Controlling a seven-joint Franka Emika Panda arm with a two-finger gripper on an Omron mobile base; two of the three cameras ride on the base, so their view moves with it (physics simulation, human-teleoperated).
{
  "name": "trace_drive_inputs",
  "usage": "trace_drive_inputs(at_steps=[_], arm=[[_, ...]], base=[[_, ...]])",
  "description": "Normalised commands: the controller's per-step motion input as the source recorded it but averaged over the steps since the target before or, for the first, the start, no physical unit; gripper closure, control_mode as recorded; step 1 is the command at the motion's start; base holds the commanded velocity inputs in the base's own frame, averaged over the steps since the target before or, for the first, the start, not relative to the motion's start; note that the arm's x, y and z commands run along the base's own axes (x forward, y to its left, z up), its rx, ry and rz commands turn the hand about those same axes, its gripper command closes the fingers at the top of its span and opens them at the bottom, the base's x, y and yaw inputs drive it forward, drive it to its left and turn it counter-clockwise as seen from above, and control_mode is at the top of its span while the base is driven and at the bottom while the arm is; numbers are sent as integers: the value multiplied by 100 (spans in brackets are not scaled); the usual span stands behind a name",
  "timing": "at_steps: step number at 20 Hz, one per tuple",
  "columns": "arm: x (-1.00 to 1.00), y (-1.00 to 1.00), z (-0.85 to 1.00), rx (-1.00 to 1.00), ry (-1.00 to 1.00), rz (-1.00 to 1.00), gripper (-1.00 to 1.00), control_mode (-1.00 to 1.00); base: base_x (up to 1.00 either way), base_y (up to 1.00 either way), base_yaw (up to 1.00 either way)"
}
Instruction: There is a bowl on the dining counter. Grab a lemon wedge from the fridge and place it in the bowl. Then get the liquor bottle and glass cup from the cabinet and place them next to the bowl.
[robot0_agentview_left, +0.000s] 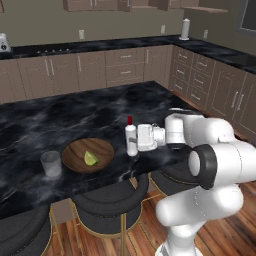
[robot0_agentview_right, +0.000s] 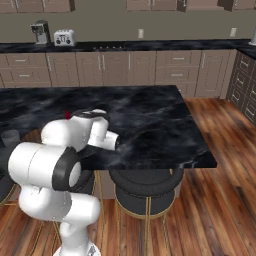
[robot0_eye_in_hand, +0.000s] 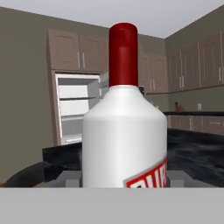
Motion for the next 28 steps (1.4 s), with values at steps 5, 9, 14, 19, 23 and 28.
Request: trace_drive_inputs(at_steps=[5, 9, 14, 19, 23, 28], arm=[[41, 25, -27, 0, 0, 0, 100, -100], [32, 17, -30, 0, 0, 0, 100, -100], [29, 10, -32, 0, 0, 0, 100, -100], [16, 10, -37, 0, 0, 0, 100, -100], [15, 5, -35, 0, 0, 0, 100, -100], [23, 1, -30, 0, 0, 0, 100, -100]], base=[[0, 0, 0], [0, 0, 0], [0, 0, 0], [0, 0, 0], [0, 0, 0], [0, 0, 0]])
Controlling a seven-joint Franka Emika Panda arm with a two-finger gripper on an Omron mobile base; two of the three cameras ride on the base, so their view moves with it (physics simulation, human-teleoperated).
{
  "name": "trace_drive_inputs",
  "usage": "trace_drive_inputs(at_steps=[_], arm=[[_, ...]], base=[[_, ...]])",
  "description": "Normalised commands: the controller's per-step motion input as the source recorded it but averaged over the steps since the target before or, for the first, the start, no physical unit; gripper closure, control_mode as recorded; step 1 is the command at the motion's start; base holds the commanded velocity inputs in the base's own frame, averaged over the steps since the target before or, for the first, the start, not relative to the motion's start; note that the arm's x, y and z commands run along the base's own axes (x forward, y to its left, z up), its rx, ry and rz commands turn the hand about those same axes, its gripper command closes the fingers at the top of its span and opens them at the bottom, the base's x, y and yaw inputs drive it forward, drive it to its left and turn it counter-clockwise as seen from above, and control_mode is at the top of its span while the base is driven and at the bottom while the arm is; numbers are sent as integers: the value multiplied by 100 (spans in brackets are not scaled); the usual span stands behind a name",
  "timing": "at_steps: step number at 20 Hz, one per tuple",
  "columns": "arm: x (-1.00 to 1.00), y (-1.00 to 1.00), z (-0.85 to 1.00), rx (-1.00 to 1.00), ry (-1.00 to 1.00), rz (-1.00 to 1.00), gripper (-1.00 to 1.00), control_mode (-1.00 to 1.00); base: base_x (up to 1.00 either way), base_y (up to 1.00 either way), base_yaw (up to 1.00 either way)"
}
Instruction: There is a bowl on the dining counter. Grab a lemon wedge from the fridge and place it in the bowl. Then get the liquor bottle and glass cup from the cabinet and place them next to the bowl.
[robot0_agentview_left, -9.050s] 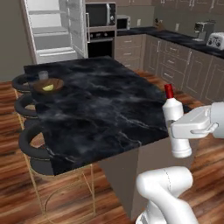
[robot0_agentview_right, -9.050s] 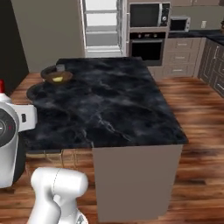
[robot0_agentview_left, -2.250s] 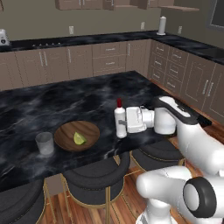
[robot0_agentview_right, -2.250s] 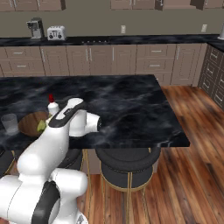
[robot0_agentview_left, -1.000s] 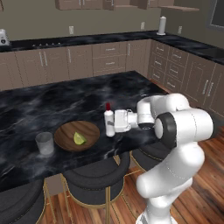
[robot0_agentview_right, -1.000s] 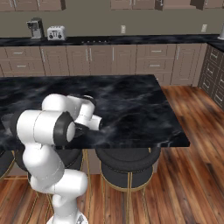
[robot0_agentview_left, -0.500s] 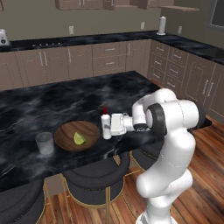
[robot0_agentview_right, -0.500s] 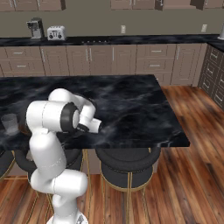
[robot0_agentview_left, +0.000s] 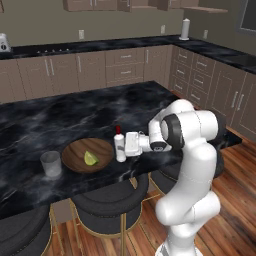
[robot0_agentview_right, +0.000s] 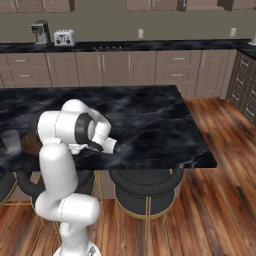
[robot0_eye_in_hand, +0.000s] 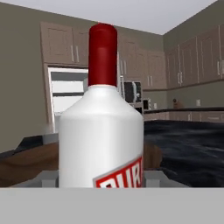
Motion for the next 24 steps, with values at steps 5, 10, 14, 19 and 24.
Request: trace_drive_inputs(at_steps=[5, 10, 14, 19, 24], arm=[[42, 4, -25, 0, 0, 0, 100, -100], [15, 0, -27, 0, -1, 0, 100, -100], [0, 1, -29, 0, -5, 0, -100, -100], [0, 1, -17, 0, -8, 0, -100, -100], [-14, 0, 0, 0, -15, 0, -100, -100]], base=[[0, 0, 0], [0, 0, 0], [0, 0, 0], [0, 0, 0], [0, 0, 0]])
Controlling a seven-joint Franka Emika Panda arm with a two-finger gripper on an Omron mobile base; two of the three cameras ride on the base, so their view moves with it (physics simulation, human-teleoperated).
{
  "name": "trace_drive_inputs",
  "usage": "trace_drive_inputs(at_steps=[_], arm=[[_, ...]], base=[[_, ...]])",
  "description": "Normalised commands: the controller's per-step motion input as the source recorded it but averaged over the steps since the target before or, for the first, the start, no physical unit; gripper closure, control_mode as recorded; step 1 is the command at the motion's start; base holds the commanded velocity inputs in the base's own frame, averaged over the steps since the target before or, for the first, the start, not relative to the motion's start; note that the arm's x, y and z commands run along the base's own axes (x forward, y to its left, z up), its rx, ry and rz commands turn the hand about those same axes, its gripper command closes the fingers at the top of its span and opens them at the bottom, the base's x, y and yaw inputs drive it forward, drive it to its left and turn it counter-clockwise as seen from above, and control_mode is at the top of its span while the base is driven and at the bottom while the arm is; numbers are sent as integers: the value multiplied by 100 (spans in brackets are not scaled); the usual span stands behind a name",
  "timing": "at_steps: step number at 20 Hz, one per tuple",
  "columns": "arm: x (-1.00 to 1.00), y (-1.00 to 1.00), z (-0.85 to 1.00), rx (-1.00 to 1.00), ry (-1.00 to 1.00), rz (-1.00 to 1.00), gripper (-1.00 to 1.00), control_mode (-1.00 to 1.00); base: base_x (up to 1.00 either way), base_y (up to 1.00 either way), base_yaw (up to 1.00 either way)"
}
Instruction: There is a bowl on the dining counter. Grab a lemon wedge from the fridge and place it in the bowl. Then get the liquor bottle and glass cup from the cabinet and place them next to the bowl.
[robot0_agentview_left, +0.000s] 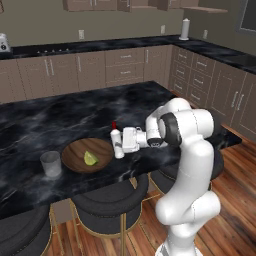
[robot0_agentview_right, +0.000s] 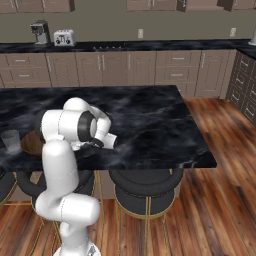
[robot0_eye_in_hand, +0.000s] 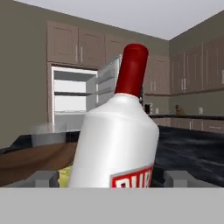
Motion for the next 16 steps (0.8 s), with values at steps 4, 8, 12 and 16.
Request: trace_drive_inputs(at_steps=[4, 8, 12, 16], arm=[[-35, 0, 0, 0, -19, 0, -100, -100], [-37, -7, 0, 0, -20, 0, -100, -100], [-18, -21, 10, 0, -16, 0, -100, -100], [0, -26, 11, 0, -12, 0, -100, -100]], base=[[0, 0, 0], [0, 0, 0], [0, 0, 0], [0, 0, 0]])
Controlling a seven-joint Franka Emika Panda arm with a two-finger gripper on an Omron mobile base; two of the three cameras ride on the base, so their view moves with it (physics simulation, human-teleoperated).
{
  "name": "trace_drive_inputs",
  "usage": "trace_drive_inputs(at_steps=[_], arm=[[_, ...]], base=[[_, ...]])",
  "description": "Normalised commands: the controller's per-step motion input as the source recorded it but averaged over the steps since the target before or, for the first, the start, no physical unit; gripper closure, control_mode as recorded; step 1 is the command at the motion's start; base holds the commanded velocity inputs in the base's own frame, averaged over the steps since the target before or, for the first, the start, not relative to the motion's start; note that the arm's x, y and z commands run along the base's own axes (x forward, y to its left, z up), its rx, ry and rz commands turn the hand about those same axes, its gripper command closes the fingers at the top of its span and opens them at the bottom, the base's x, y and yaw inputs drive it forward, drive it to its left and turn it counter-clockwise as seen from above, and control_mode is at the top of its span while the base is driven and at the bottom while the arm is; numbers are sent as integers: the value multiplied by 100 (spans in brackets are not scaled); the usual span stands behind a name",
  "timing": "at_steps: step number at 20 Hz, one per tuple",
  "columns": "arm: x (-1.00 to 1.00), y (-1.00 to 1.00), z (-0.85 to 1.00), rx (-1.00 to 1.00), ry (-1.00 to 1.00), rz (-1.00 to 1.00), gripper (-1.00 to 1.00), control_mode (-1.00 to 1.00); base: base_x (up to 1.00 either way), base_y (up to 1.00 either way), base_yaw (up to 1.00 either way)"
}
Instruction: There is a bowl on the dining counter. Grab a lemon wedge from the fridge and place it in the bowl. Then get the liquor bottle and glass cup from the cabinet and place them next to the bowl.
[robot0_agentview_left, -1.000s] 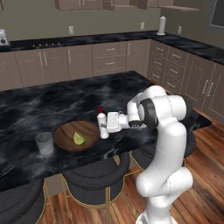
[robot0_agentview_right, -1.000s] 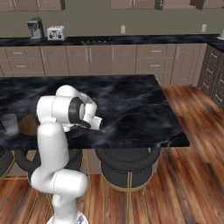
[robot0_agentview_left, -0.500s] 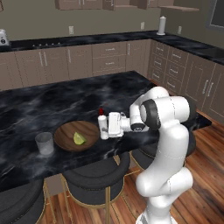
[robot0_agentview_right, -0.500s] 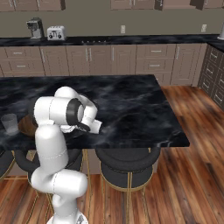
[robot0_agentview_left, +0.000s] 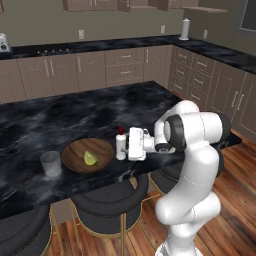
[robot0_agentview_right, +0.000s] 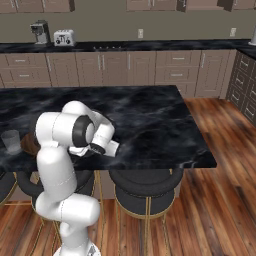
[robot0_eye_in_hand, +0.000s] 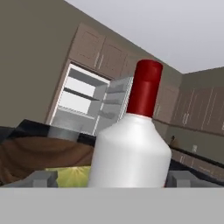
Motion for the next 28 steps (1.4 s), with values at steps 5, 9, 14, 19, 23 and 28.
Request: trace_drive_inputs(at_steps=[5, 9, 14, 19, 23, 28], arm=[[4, -23, 16, 0, -10, 0, -100, -100], [1, -11, 46, 0, -12, 0, -100, -100], [3, 0, 65, 0, -13, 0, -100, -100], [-23, 0, 90, 0, -22, 0, -100, -100], [-91, -1, 100, 0, -35, 2, -100, -100], [-100, 0, 100, -11, -42, 1, -100, -100]], base=[[0, 0, 0], [0, 0, 0], [0, 0, 0], [0, 0, 0], [0, 0, 0], [0, 0, 0]])
